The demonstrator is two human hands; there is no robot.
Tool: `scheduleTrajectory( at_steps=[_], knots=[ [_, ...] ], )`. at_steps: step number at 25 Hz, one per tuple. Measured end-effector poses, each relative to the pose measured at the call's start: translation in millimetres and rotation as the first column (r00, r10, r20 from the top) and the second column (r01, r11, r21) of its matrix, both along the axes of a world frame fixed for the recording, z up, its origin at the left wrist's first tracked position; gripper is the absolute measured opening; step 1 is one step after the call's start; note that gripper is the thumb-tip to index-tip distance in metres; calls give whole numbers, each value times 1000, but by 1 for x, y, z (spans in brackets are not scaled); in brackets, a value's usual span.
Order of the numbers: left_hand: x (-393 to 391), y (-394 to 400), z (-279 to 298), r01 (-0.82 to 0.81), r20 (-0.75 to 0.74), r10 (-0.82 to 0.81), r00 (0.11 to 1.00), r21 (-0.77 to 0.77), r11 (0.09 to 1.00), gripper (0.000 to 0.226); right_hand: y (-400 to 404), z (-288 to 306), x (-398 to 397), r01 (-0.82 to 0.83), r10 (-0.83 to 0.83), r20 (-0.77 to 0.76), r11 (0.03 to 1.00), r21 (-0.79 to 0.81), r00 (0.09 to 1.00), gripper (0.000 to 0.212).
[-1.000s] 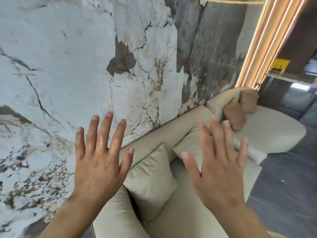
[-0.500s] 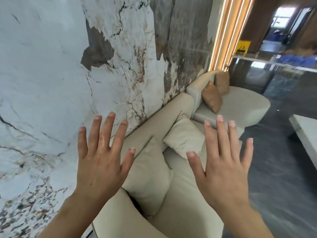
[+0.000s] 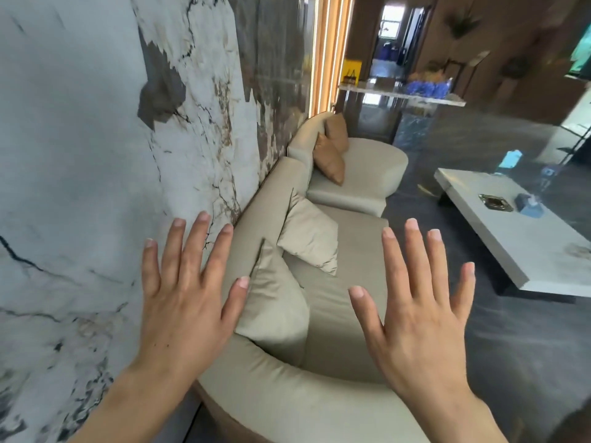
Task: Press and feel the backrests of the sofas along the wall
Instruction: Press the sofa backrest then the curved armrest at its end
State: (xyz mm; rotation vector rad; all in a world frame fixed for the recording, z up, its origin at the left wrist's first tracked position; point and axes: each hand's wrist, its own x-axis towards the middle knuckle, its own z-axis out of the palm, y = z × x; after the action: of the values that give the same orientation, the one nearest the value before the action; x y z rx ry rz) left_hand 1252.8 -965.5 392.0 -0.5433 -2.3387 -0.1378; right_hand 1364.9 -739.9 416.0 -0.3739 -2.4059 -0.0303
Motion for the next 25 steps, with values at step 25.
scheduleTrajectory(
  at_steps=[25],
  knots=[
    [18,-10,-407,354,593,-210,777,-135,925,67,-53,-421,56,150,-31,548,974,-172,836,71]
  ],
)
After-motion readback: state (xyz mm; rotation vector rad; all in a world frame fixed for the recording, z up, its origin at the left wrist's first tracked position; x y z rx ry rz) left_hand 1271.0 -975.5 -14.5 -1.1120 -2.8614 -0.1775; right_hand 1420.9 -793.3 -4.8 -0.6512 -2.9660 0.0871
